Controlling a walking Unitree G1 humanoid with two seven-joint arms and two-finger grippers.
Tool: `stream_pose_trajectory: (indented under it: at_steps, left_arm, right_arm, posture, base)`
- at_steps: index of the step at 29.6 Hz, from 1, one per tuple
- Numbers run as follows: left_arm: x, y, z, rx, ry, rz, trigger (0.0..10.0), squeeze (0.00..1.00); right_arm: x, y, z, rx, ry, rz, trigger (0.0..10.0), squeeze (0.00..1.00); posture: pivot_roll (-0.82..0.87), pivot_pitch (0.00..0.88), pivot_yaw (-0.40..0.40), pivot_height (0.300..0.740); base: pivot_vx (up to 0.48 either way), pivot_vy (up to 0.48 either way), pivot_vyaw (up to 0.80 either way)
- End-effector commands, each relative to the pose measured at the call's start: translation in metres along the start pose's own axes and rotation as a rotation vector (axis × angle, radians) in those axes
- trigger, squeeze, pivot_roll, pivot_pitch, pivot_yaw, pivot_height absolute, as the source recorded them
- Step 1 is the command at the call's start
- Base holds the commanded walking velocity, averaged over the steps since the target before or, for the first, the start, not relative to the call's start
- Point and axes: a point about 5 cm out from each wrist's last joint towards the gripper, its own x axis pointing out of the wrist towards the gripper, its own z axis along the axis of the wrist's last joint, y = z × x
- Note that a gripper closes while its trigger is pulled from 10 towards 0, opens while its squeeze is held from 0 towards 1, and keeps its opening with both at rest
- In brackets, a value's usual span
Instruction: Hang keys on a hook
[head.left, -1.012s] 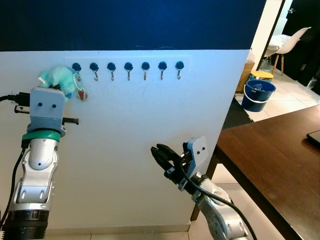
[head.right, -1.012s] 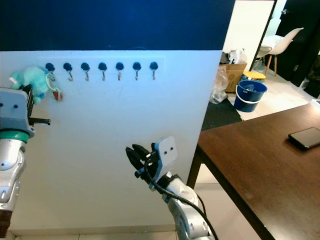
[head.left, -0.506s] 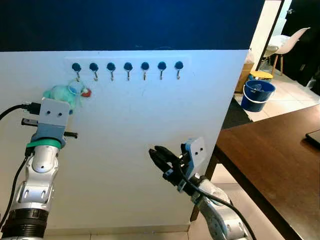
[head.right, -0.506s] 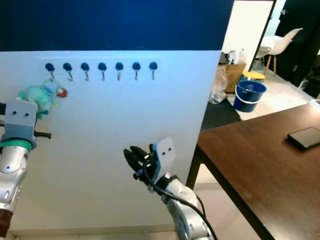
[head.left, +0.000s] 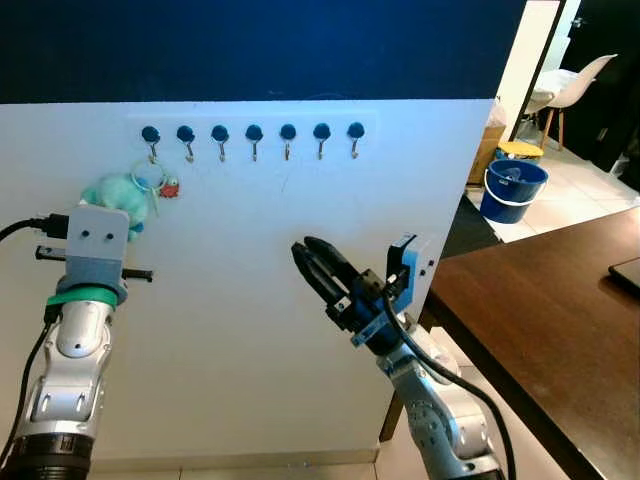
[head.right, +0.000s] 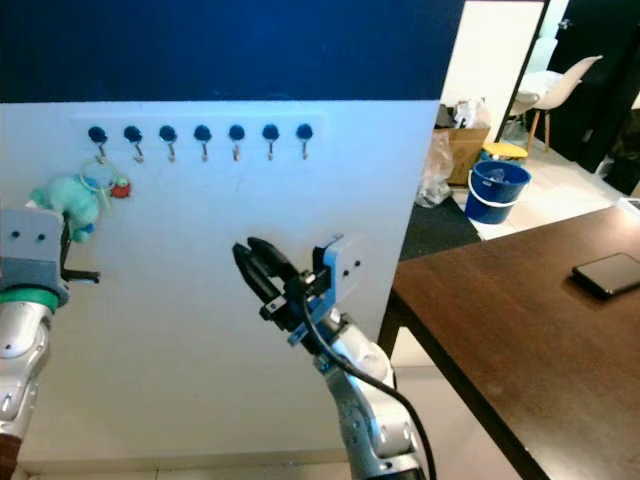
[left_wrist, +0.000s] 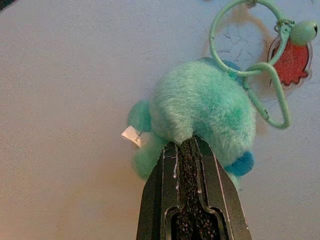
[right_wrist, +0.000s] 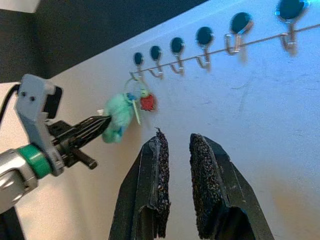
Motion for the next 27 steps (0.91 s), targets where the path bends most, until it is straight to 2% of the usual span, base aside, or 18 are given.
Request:
stream_pose_trajectory:
  at_steps: [1,7,8,16,17,19,20,26,27]
  left_arm:
    - [-0.0037,0.0032,-0.0053,0.003,0.024,0.005,10.0,0.0]
    - [-0.0056,0.0026,-0.0064,-0.003,0.036,-0.001,10.0,0.0]
    - [-0.0056,0.0024,-0.0067,-0.014,0.039,-0.006,10.0,1.0]
    - [-0.0043,0.0045,-0.004,-0.019,0.037,0.015,10.0,1.0]
    - [-0.0042,0.0055,-0.0037,-0.019,0.036,0.02,10.0,0.05]
    - [-0.0045,0.0067,-0.0035,-0.023,0.036,0.026,10.0,0.05]
    - [-0.005,0.0079,-0.0039,-0.024,0.038,0.029,10.0,0.0]
    - [-0.0065,0.0093,-0.0047,-0.03,0.043,0.031,10.0,0.0]
    - [-0.0073,0.0088,-0.0044,-0.045,0.041,0.022,10.0,1.0]
  right_arm:
    - [-0.0003,-0.0016,-0.0014,-0.007,0.0,-0.016,10.0,0.0]
    - [-0.0017,-0.0016,-0.0008,-0.004,0.003,-0.021,10.0,0.0]
    - [-0.0016,-0.0013,-0.001,-0.003,0.005,-0.021,10.0,0.0]
    - [-0.0009,-0.0002,-0.0026,-0.004,0.01,-0.02,10.0,0.0]
    - [-0.001,-0.0003,-0.003,-0.005,0.012,-0.02,10.0,0.0]
    - [-0.0012,-0.0006,-0.0034,-0.005,0.013,-0.021,10.0,0.0]
    - [-0.001,-0.0007,-0.004,-0.005,0.015,-0.022,10.0,0.0]
    - [-0.0009,-0.0007,-0.0052,-0.005,0.021,-0.023,10.0,0.0]
    - [-0.001,-0.0008,-0.0057,-0.005,0.023,-0.024,10.0,0.0]
  posture:
    - [-0.16,0.0,0.083,0.74]
    - [-0.16,0.0,0.083,0.74]
    - [-0.16,0.0,0.085,0.74]
    - [-0.16,0.0,0.085,0.74]
    - [-0.16,0.0,0.085,0.74]
    - [-0.16,0.0,0.085,0.74]
    - [-0.16,0.0,0.087,0.74]
    - [-0.16,0.0,0.087,0.74]
    - [-0.16,0.0,0.087,0.74]
  base:
    - [0.0,0.0,0.0]
    - [0.0,0.0,0.0]
    - [0.0,0.0,0.0]
    - [0.0,0.0,0.0]
    - [0.0,0.0,0.0]
    - [0.0,0.0,0.0]
    - [0.0,0.0,0.0]
    - [0.0,0.0,0.0]
    - [0.0,0.0,0.0]
